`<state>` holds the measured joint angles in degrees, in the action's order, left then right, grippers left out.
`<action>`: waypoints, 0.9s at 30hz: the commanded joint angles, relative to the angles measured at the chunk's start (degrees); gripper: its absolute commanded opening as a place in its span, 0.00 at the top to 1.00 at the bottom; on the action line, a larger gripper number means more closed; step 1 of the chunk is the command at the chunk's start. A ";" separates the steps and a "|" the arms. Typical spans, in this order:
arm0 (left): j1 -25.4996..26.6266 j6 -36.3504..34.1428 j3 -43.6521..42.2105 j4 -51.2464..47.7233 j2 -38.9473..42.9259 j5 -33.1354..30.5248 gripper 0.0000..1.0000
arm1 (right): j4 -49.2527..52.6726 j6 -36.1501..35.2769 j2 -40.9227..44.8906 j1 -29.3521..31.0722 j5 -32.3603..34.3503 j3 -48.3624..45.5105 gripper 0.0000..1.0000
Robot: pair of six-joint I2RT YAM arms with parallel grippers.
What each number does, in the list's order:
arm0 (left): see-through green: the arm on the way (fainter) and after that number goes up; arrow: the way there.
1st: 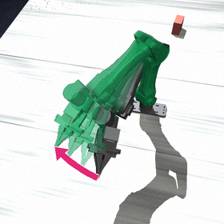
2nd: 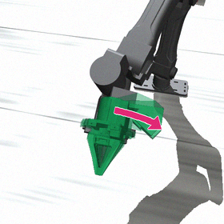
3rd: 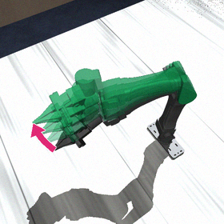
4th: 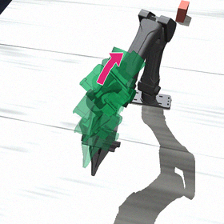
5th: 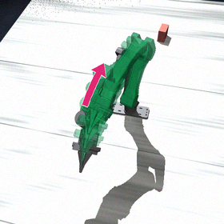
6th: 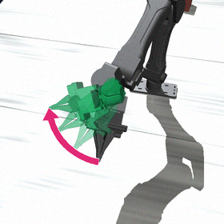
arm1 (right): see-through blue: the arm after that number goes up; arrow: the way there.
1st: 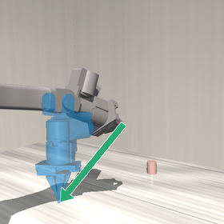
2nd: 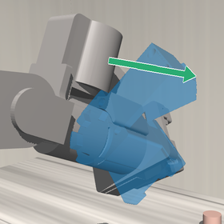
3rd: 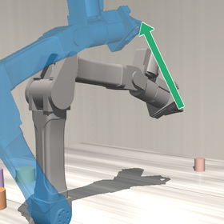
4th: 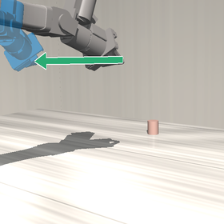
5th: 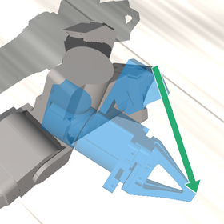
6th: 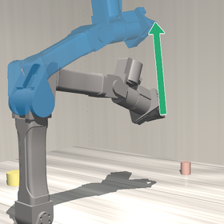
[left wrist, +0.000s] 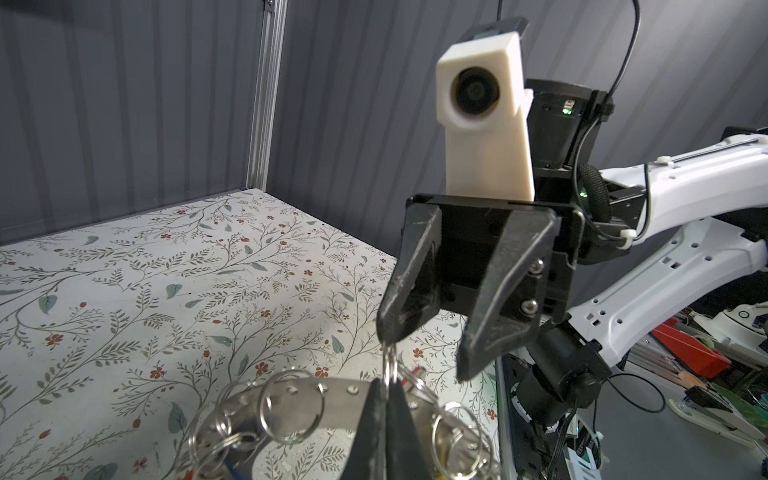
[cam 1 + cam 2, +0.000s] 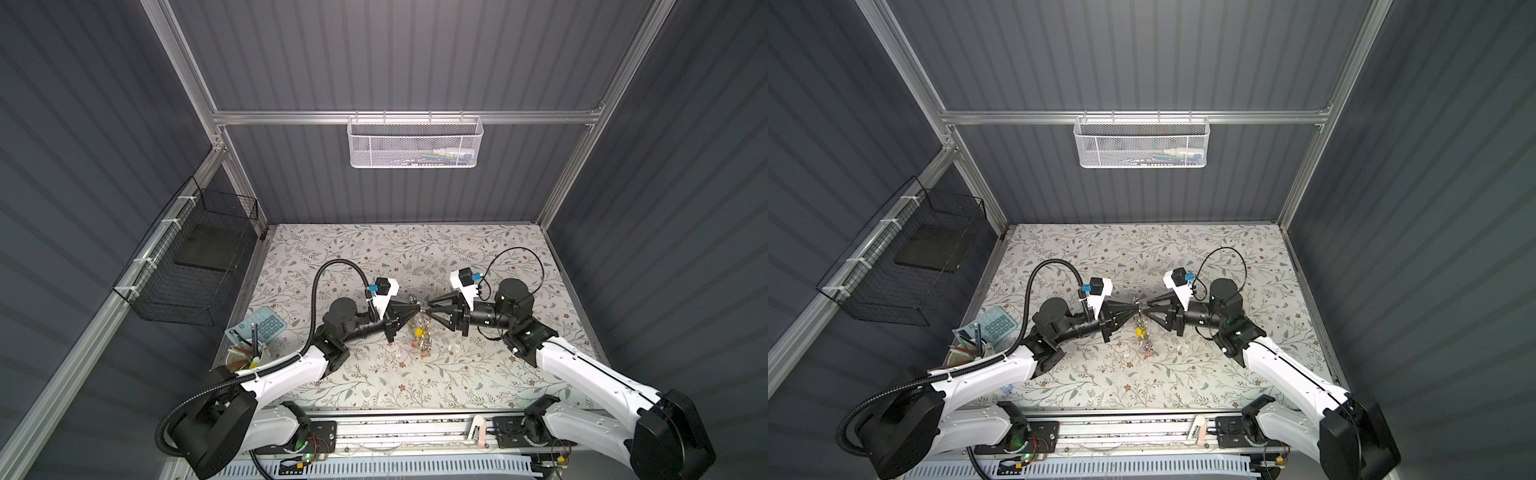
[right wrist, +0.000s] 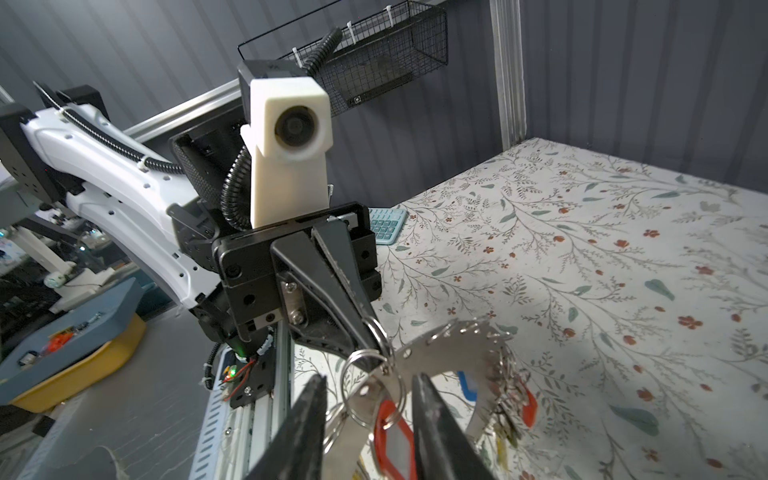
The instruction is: Put the keys on the keyring
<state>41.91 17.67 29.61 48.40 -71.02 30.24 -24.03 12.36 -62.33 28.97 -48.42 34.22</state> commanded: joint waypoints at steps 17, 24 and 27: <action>0.21 1.15 0.44 6.94 0.45 2.62 1.00 | 1.27 -0.84 -1.35 -0.21 0.88 0.71 0.69; 0.36 1.49 0.70 7.45 0.54 2.60 1.00 | 1.79 -1.01 -1.39 -0.20 0.45 1.03 0.79; 0.45 1.73 0.63 7.75 0.88 2.46 1.00 | 2.01 -1.11 -1.34 -0.17 0.49 1.10 0.86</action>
<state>41.98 18.70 29.58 50.26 -71.02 31.99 -22.72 11.55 -63.44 28.86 -47.51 34.28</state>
